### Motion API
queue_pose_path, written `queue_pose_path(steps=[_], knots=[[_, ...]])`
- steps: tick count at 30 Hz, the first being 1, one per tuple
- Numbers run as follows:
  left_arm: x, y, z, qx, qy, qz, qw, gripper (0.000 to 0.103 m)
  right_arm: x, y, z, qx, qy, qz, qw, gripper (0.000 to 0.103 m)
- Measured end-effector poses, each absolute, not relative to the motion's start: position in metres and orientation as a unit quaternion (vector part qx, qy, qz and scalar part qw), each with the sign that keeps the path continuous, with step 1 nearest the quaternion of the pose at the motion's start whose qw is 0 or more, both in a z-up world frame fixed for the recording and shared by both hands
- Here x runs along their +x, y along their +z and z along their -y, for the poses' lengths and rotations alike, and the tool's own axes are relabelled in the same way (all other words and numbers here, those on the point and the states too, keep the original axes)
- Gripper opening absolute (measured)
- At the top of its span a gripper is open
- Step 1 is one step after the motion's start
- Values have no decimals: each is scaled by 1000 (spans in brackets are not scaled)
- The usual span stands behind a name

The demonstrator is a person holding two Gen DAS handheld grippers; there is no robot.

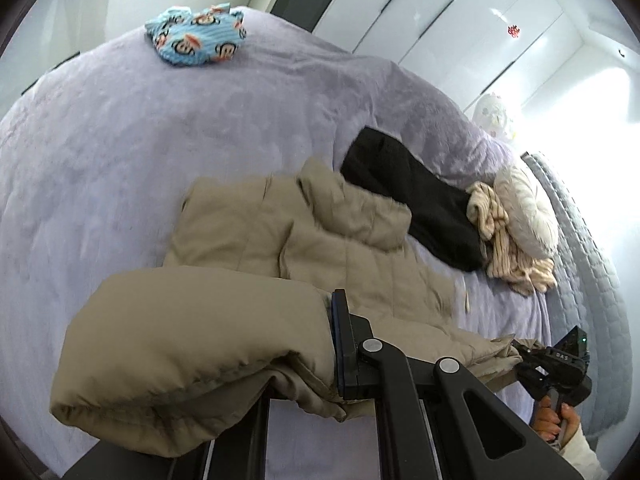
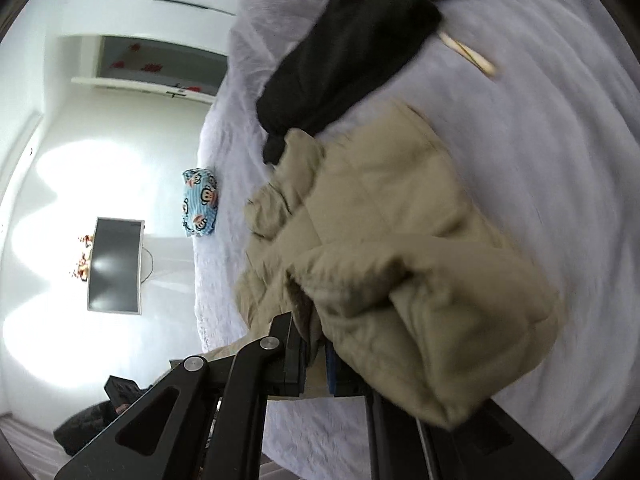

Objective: Fold large clothes
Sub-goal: 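Fold the held hem over onto the collar with both tools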

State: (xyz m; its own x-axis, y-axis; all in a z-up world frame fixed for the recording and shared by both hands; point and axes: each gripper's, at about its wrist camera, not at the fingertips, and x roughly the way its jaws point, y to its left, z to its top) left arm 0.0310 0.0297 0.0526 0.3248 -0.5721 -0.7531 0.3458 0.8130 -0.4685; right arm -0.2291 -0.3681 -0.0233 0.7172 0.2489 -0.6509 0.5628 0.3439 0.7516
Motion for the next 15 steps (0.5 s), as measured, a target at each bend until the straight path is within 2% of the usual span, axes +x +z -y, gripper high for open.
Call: queue_pose_path(steps=[6,15], knots=[[69,50,-1,-98,-269,-498,818,11,-173,-13,407,524,-98,-376,758,8],[144,8,46,-43,-251,-529,810,11,-106,-34,438,497,-128,-408,755,8]])
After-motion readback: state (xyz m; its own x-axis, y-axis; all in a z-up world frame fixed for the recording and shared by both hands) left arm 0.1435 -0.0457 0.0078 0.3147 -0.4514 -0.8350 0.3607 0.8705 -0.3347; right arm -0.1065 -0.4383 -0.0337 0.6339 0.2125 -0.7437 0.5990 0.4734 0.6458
